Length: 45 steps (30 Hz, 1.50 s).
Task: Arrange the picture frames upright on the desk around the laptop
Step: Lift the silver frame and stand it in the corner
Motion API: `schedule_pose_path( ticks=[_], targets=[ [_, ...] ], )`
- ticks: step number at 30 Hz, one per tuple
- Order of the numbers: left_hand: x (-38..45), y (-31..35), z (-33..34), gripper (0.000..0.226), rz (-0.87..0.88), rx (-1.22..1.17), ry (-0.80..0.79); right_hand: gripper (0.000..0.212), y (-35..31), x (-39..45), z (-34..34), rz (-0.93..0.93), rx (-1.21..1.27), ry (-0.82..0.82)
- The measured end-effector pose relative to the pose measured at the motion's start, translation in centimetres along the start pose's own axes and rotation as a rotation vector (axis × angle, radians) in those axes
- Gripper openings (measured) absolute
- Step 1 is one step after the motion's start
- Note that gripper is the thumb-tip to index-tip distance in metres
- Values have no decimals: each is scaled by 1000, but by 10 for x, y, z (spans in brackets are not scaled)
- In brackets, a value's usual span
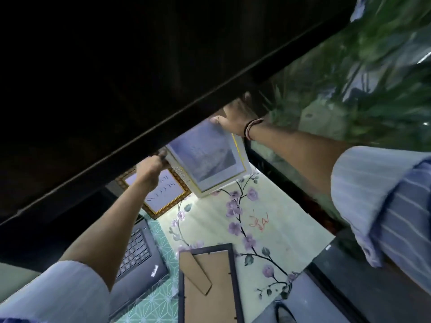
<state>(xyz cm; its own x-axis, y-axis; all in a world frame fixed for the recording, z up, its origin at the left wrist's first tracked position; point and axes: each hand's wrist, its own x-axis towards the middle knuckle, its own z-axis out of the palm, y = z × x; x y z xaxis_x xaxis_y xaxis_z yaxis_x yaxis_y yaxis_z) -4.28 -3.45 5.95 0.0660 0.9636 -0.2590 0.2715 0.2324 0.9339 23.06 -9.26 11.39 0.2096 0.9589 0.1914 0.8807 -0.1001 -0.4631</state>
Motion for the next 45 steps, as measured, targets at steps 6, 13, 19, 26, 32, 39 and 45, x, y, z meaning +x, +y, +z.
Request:
schedule_pose_path(
  ticks=[6,13,19,26,32,39,45],
  targets=[
    [20,-9,-4,21,52,17,89,50,49,2,42,285,454,-115],
    [46,-9,2,20,77,54,142,64,78,49,103,293,603,-187],
    [75,-1,-2,10,106,39,198,73,83,67,115,275,635,-228],
    [93,-6,3,16,73,3,253,51,66,53,97,275,676,-264],
    [107,-9,-1,34,15,-15,304,66,56,61,88,245,678,-303],
    [112,-4,3,33,25,1,310,66,58,77,92,278,716,-303],
    [110,-9,2,28,47,39,258,67,57,76,92,279,707,-311]
  ],
)
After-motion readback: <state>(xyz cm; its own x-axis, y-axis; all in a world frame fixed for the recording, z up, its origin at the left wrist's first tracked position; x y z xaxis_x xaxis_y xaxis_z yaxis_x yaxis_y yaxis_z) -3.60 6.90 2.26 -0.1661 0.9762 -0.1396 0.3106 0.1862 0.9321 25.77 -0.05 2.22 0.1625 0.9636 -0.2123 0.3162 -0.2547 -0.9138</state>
